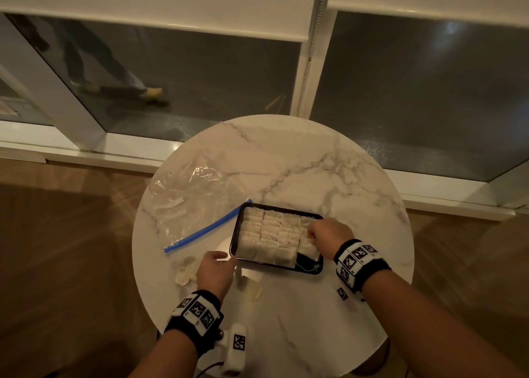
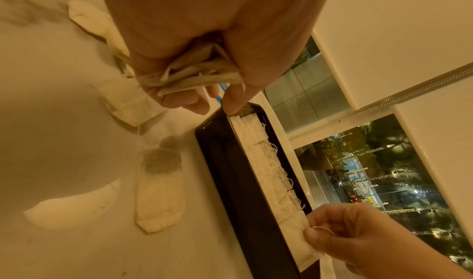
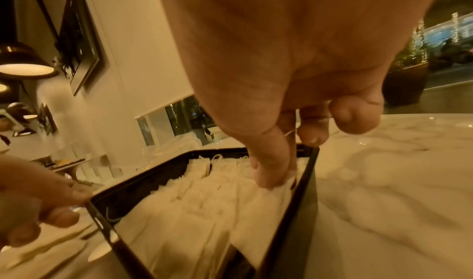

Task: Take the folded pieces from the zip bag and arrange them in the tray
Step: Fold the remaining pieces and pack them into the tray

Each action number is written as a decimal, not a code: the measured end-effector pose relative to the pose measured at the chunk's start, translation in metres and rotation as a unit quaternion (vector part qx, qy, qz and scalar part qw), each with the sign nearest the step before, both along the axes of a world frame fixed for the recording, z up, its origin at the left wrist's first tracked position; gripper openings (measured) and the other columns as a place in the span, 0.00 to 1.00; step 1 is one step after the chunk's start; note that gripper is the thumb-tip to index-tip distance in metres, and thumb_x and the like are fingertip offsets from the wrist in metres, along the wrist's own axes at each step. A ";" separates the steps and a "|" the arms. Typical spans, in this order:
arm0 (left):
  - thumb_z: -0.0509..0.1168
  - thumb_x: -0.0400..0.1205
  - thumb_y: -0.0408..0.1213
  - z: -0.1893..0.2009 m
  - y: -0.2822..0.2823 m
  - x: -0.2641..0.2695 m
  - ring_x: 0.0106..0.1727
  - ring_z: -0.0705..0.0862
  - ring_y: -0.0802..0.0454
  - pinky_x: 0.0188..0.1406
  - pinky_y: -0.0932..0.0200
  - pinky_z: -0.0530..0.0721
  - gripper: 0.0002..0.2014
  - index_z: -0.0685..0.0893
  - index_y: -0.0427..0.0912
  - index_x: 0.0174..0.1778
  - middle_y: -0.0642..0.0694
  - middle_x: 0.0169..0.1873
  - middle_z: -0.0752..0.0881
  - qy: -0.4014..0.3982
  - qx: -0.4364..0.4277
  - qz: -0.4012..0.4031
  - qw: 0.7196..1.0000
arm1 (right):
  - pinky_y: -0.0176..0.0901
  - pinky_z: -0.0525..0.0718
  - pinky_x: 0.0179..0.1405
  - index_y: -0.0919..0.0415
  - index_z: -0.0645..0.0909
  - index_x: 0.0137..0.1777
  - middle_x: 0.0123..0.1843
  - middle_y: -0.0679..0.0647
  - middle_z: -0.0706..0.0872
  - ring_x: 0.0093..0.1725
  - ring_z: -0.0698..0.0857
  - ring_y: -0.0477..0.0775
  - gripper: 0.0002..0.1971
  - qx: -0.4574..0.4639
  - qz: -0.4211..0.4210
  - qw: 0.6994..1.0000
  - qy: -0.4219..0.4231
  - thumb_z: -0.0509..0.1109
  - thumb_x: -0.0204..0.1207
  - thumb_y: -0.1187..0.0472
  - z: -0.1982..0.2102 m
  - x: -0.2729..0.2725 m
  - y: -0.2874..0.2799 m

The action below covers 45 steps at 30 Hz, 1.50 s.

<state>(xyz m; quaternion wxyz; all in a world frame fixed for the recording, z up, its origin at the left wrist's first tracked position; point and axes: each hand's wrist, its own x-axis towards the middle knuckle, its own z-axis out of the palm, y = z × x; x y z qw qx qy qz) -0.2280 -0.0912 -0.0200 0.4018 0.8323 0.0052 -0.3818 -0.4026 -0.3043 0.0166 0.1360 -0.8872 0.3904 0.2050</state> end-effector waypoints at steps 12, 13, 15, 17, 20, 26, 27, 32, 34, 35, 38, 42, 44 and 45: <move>0.73 0.80 0.43 0.003 0.000 -0.001 0.49 0.89 0.46 0.56 0.42 0.90 0.10 0.82 0.49 0.54 0.45 0.47 0.90 0.004 0.009 -0.010 1.000 | 0.46 0.80 0.47 0.46 0.86 0.54 0.56 0.48 0.84 0.61 0.79 0.54 0.11 -0.077 0.016 0.996 -0.034 0.64 0.81 0.60 -0.029 0.000 0.000; 0.73 0.80 0.43 0.003 0.000 -0.001 0.49 0.89 0.45 0.56 0.42 0.90 0.09 0.82 0.49 0.52 0.45 0.47 0.90 0.005 0.008 -0.012 1.000 | 0.46 0.81 0.47 0.46 0.86 0.54 0.56 0.48 0.84 0.61 0.79 0.55 0.10 -0.078 0.012 0.996 -0.037 0.64 0.82 0.58 -0.031 -0.001 0.000; 0.73 0.80 0.43 0.004 0.001 -0.001 0.49 0.89 0.46 0.57 0.42 0.90 0.07 0.83 0.50 0.50 0.46 0.46 0.90 0.008 0.005 -0.017 1.000 | 0.46 0.81 0.48 0.46 0.86 0.55 0.56 0.48 0.84 0.61 0.79 0.55 0.10 -0.077 -0.001 0.996 -0.046 0.63 0.83 0.56 -0.032 -0.001 0.001; 0.72 0.80 0.43 0.005 0.001 -0.002 0.48 0.89 0.45 0.57 0.43 0.90 0.06 0.84 0.49 0.48 0.46 0.44 0.91 0.008 0.007 -0.018 1.000 | 0.46 0.81 0.49 0.46 0.86 0.57 0.57 0.49 0.84 0.61 0.80 0.56 0.11 -0.075 -0.017 0.996 -0.050 0.63 0.83 0.55 -0.033 -0.002 0.002; 0.72 0.80 0.43 0.006 0.001 -0.002 0.50 0.89 0.43 0.57 0.42 0.89 0.05 0.84 0.50 0.47 0.45 0.46 0.90 0.008 0.005 -0.021 1.000 | 0.46 0.82 0.51 0.44 0.85 0.59 0.59 0.48 0.83 0.62 0.81 0.56 0.12 -0.067 -0.030 0.995 -0.062 0.63 0.83 0.54 -0.036 -0.005 0.005; 0.69 0.84 0.38 0.012 0.009 0.005 0.38 0.86 0.44 0.32 0.53 0.84 0.07 0.84 0.42 0.55 0.36 0.48 0.90 0.035 -0.032 0.011 0.999 | 0.47 0.83 0.46 0.46 0.83 0.61 0.60 0.48 0.80 0.61 0.77 0.54 0.11 -0.070 -0.093 0.984 -0.133 0.65 0.81 0.49 -0.033 -0.013 0.013; 0.68 0.84 0.36 0.015 0.012 0.006 0.37 0.85 0.45 0.30 0.54 0.82 0.07 0.83 0.41 0.56 0.35 0.47 0.89 0.044 -0.044 0.019 0.998 | 0.48 0.84 0.44 0.48 0.83 0.62 0.60 0.50 0.79 0.61 0.76 0.55 0.12 -0.087 -0.106 0.978 -0.159 0.66 0.81 0.49 -0.029 -0.014 0.018; 0.66 0.85 0.30 0.037 0.023 0.011 0.35 0.82 0.47 0.31 0.53 0.78 0.08 0.82 0.41 0.59 0.37 0.40 0.86 0.105 -0.126 0.052 0.985 | 0.43 0.83 0.49 0.50 0.83 0.58 0.55 0.46 0.82 0.56 0.78 0.47 0.10 -0.060 -0.087 0.941 -0.322 0.66 0.80 0.52 0.000 -0.011 0.074; 0.66 0.84 0.28 0.042 0.025 0.013 0.36 0.83 0.47 0.39 0.51 0.80 0.09 0.83 0.40 0.60 0.39 0.38 0.86 0.141 -0.160 0.083 0.974 | 0.41 0.82 0.52 0.48 0.83 0.55 0.51 0.42 0.82 0.51 0.79 0.43 0.09 0.073 -0.013 0.948 -0.310 0.63 0.82 0.50 0.010 0.001 0.106; 0.66 0.84 0.27 0.045 0.025 0.014 0.36 0.83 0.48 0.42 0.50 0.80 0.10 0.83 0.39 0.60 0.39 0.39 0.86 0.158 -0.173 0.096 0.967 | 0.42 0.82 0.53 0.48 0.83 0.57 0.51 0.43 0.83 0.50 0.79 0.43 0.09 0.134 0.026 0.950 -0.281 0.63 0.83 0.50 0.011 0.008 0.120; 0.65 0.84 0.24 0.051 0.023 0.019 0.37 0.84 0.48 0.45 0.52 0.82 0.11 0.82 0.37 0.61 0.39 0.41 0.87 0.198 -0.201 0.123 0.951 | 0.46 0.81 0.58 0.50 0.81 0.65 0.60 0.49 0.82 0.59 0.81 0.51 0.14 0.189 0.117 0.953 -0.206 0.64 0.83 0.51 -0.009 0.031 0.149; 0.63 0.84 0.23 0.062 0.023 0.029 0.37 0.83 0.48 0.44 0.53 0.83 0.12 0.80 0.36 0.63 0.38 0.42 0.85 0.231 -0.230 0.142 0.935 | 0.58 0.81 0.62 0.47 0.76 0.73 0.71 0.50 0.75 0.68 0.74 0.56 0.20 0.165 0.160 0.965 -0.130 0.64 0.81 0.49 -0.041 0.052 0.169; 0.63 0.84 0.22 0.068 0.026 0.037 0.36 0.82 0.48 0.41 0.54 0.84 0.13 0.79 0.36 0.63 0.39 0.40 0.85 0.235 -0.245 0.147 0.929 | 0.60 0.81 0.60 0.50 0.73 0.74 0.71 0.53 0.73 0.68 0.72 0.60 0.21 0.153 0.164 0.970 -0.096 0.63 0.81 0.50 -0.050 0.059 0.176; 0.63 0.85 0.22 0.071 0.028 0.041 0.35 0.82 0.49 0.39 0.55 0.85 0.12 0.79 0.36 0.63 0.39 0.40 0.84 0.235 -0.254 0.149 0.926 | 0.60 0.82 0.58 0.52 0.73 0.73 0.71 0.54 0.72 0.68 0.72 0.61 0.21 0.144 0.164 0.972 -0.087 0.63 0.81 0.50 -0.051 0.062 0.178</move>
